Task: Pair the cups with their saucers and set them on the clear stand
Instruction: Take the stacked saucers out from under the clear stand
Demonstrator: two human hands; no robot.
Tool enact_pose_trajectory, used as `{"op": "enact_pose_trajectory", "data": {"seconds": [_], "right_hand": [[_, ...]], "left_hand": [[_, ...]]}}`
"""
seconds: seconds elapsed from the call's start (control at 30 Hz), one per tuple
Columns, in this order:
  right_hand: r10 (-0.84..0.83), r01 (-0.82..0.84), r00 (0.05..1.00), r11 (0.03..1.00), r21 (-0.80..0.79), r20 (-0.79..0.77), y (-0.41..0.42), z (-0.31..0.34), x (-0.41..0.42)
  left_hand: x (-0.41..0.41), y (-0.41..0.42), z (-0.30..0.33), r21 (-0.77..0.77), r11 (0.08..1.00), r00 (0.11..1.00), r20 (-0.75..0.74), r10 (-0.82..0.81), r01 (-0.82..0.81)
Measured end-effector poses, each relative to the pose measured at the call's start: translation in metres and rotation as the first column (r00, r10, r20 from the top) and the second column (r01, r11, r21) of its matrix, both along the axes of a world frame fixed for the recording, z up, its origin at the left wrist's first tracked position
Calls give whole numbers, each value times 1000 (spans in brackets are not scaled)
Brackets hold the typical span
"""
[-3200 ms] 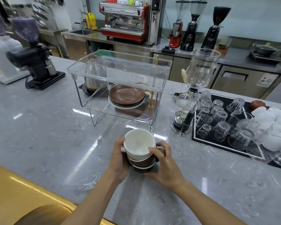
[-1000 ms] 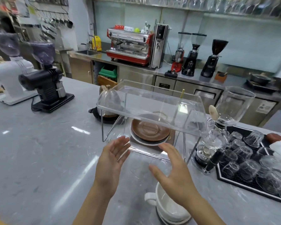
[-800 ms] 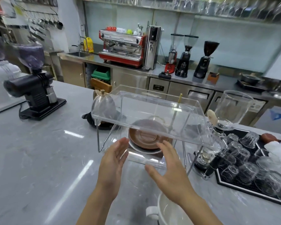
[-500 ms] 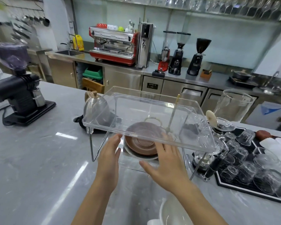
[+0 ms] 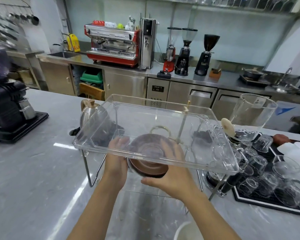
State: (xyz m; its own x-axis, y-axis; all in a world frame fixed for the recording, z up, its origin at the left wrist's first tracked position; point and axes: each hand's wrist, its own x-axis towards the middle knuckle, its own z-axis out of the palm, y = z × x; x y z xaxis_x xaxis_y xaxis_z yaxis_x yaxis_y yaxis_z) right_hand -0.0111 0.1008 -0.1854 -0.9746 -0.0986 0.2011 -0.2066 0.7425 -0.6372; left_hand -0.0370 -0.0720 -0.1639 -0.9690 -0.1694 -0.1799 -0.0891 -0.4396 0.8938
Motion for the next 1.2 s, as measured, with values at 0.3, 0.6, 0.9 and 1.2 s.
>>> {"op": "enact_pose_trajectory", "data": {"seconds": [0.3, 0.6, 0.9, 1.2], "right_hand": [[9, -6, 1000, 991, -130, 28, -2, -9, -5], [23, -17, 999, 980, -200, 26, -10, -1, 2], [-1, 9, 999, 978, -207, 39, -13, 2, 13], [18, -12, 999, 990, -143, 39, -12, 21, 35]], "left_hand": [[-18, 6, -3, -68, 997, 992, 124, -39, 48], [-10, 8, 0, -18, 1000, 992, 128, -22, 24], [3, 5, 6, -10, 999, 996, 75, -45, 46], [34, 3, 14, -37, 997, 997, -14, -71, 71]]}}
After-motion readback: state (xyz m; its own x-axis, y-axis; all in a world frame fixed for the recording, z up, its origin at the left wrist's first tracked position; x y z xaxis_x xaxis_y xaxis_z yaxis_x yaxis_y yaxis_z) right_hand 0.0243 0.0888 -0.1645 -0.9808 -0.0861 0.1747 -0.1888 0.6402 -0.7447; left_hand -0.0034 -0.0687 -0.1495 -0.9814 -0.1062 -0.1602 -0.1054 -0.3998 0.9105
